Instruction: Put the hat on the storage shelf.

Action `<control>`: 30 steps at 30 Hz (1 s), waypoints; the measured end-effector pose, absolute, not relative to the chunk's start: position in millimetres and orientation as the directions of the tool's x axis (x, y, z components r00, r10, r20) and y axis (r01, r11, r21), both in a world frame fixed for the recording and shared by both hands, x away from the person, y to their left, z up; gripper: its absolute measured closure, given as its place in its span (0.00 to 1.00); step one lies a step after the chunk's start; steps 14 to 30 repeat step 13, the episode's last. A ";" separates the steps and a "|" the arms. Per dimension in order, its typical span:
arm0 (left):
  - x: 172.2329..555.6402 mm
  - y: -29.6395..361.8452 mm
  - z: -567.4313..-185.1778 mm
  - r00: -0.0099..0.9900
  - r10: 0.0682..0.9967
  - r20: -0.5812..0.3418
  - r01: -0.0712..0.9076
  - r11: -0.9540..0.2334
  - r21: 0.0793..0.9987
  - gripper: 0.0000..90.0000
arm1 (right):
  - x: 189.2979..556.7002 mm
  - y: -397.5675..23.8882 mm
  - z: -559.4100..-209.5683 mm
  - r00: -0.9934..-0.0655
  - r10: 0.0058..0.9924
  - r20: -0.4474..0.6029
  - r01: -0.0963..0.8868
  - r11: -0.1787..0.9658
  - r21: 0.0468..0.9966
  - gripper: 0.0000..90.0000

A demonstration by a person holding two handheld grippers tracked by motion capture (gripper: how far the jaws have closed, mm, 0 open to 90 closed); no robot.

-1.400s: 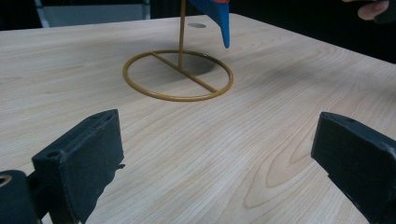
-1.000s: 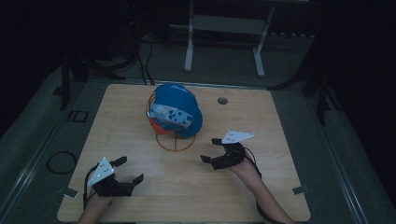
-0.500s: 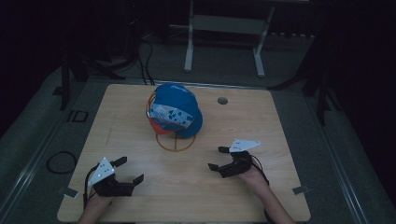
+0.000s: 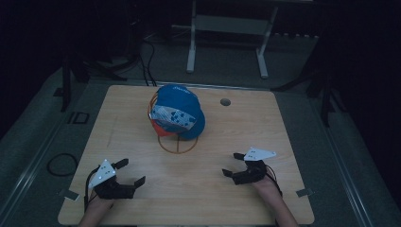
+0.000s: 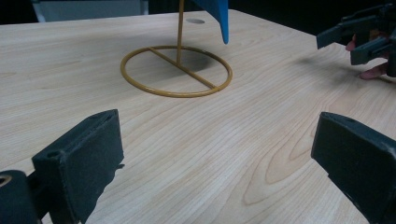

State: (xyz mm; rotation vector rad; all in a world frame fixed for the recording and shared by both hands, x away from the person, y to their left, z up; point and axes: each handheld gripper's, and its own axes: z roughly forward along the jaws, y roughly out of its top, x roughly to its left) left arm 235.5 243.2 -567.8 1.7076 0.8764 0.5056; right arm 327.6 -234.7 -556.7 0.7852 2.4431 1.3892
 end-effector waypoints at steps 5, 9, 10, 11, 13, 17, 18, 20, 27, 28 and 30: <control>235.1 243.4 -567.7 0.635 0.766 -0.099 0.301 -0.127 0.945 0.03 | 327.3 -245.9 -558.7 -0.817 0.573 0.070 0.351 0.397 0.848 0.16; 234.8 243.5 -568.0 0.636 0.765 -0.100 0.301 -0.127 0.945 0.03 | 327.1 -248.8 -560.9 -0.813 0.579 0.064 0.356 0.407 0.841 0.16; 234.9 243.5 -568.0 0.636 0.766 -0.100 0.301 -0.127 0.945 0.03 | 327.4 -248.7 -561.5 -0.813 0.579 0.064 0.357 0.410 0.839 0.16; 234.9 243.5 -568.1 0.636 0.765 -0.100 0.300 -0.126 0.945 0.03 | 327.3 -248.0 -561.9 -0.816 0.575 0.057 0.353 0.417 0.838 0.16; 234.8 243.5 -568.2 0.636 0.765 -0.101 0.301 -0.126 0.945 0.03 | 326.3 -246.5 -562.0 -0.819 0.572 0.050 0.347 0.424 0.837 0.16; 234.8 243.5 -568.2 0.636 0.765 -0.101 0.301 -0.126 0.945 0.03 | 326.3 -246.5 -562.0 -0.819 0.572 0.050 0.347 0.424 0.837 0.16; 234.8 243.5 -568.2 0.636 0.765 -0.101 0.301 -0.126 0.945 0.03 | 326.3 -246.5 -562.0 -0.819 0.572 0.050 0.347 0.424 0.837 0.16; 234.8 243.5 -568.2 0.636 0.765 -0.101 0.301 -0.126 0.945 0.03 | 326.3 -246.5 -562.0 -0.819 0.572 0.050 0.347 0.424 0.837 0.16; 234.8 243.5 -568.2 0.636 0.765 -0.101 0.301 -0.126 0.945 0.03 | 326.3 -246.5 -562.0 -0.819 0.572 0.050 0.347 0.424 0.837 0.16; 234.8 243.5 -568.2 0.636 0.765 -0.101 0.301 -0.126 0.945 0.03 | 326.3 -246.5 -562.0 -0.819 0.572 0.050 0.347 0.424 0.837 0.16; 234.8 243.5 -568.2 0.636 0.765 -0.101 0.301 -0.126 0.945 0.03 | 326.3 -246.5 -562.0 -0.819 0.572 0.050 0.347 0.424 0.837 0.16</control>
